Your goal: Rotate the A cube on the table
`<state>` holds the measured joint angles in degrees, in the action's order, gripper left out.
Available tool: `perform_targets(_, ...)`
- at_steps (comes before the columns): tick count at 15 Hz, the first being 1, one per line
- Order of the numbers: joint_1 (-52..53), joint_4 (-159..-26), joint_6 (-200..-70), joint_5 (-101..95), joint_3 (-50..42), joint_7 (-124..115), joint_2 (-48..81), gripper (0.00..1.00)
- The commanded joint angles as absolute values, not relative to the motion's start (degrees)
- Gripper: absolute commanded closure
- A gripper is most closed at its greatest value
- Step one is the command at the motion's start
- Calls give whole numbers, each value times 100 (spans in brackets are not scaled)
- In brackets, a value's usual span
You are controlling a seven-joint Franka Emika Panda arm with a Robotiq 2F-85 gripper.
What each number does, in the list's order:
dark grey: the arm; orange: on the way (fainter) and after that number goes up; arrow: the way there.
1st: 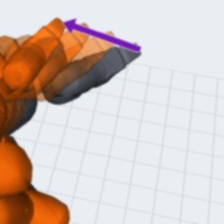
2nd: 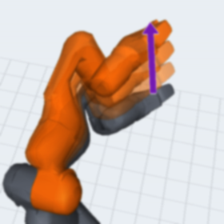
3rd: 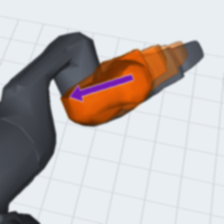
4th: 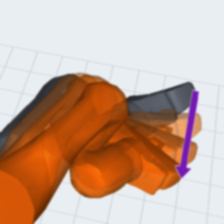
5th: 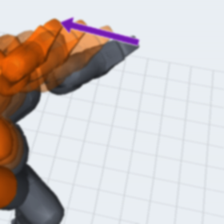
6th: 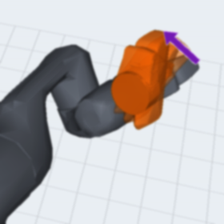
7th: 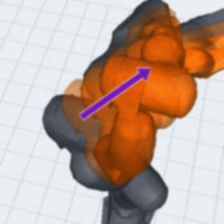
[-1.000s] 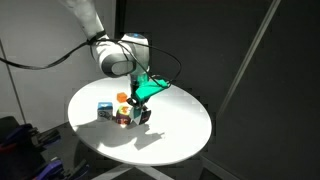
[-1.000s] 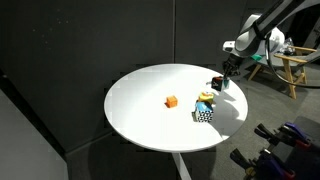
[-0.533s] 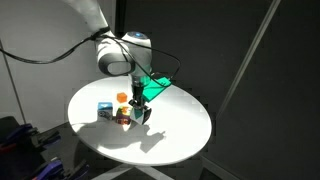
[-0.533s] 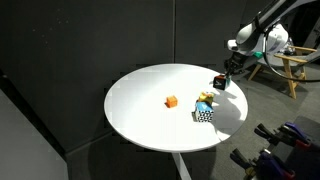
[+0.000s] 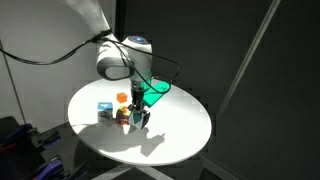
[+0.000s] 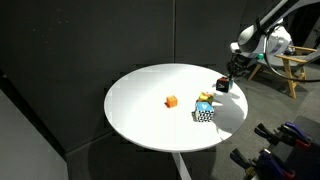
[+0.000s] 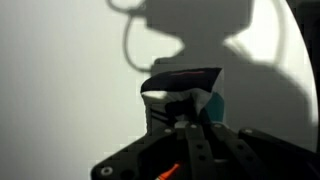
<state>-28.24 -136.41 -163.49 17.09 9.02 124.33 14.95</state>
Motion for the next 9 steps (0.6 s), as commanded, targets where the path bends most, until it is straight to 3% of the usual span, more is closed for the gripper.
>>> perform_targets(1,-2688,-13658,-16478,1945,795,12673,1577,99)
perform_targets(9,-2733,-13625,-16827,1759,837,12550,1938,99)
